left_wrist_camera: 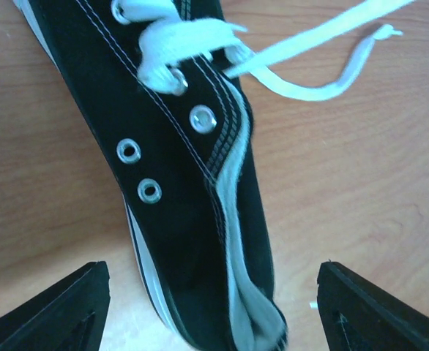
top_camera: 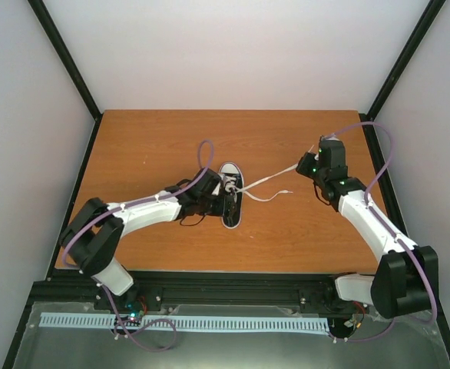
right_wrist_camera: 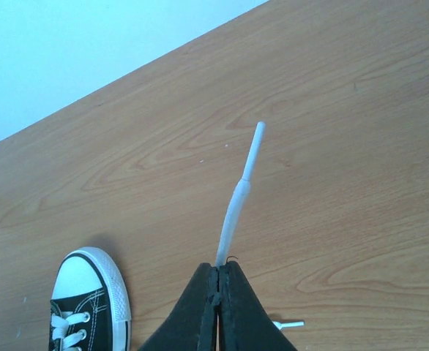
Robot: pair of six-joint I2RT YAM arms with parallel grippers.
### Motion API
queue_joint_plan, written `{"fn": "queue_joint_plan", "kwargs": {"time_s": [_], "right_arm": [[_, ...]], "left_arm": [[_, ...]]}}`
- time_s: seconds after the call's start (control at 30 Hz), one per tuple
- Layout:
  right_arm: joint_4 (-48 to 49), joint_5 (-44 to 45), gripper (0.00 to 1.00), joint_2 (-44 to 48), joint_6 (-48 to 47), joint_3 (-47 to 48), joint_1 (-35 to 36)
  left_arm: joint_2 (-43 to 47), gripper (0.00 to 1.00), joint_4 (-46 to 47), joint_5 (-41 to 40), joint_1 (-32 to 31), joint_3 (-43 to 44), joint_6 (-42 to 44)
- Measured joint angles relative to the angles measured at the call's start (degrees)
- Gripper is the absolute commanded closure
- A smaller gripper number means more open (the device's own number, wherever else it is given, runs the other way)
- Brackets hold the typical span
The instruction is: Tie the shoes
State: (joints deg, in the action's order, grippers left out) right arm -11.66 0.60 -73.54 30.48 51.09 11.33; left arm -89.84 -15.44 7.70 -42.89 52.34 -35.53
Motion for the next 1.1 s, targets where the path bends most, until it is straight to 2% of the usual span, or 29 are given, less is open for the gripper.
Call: {"fn": "queue_joint_plan", "kwargs": {"time_s": [0.2, 0.33, 0.43, 0.6, 0.7, 0.97, 1.1], "right_arm": [[-1.8, 0.0, 0.97, 2.3, -0.2, -1.0, 0.0], [-2.6, -0.2, 0.97, 2.3, -0.7, -1.2, 0.0], [-2.9, -0.5, 0.97, 2.3, -1.1, -1.2, 0.0], [-3.2, -2.7, 0.97, 3.2, -1.1, -1.4, 0.0], [-3.4, -4.8, 0.97, 4.5, -0.6, -3.1, 0.0], [-6.0, -11.9, 0.97, 7.1, 3.1, -13.3, 0.8], [-7.5, -14.6, 0.97, 6.8, 4.9, -17.0, 1.7]], "left_arm": [[-6.5, 0.31, 1.7, -2.5, -0.5, 3.7, -0.4], [-9.6, 0.48, 1.9, -5.2, -1.0, 6.1, -0.3], [-10.9, 0.67, 1.2, -6.8, -1.1, 7.1, 0.2], [-12.0, 0.88, 0.3, -8.5, -1.2, 8.2, 0.5], [-12.2, 0.97, 0.2, -8.9, -1.2, 8.2, 1.0], [-12.1, 0.99, 1.0, -8.5, -1.3, 7.8, 3.7], [-10.3, 0.99, 4.2, -8.1, -1.3, 4.6, 6.1]]}}
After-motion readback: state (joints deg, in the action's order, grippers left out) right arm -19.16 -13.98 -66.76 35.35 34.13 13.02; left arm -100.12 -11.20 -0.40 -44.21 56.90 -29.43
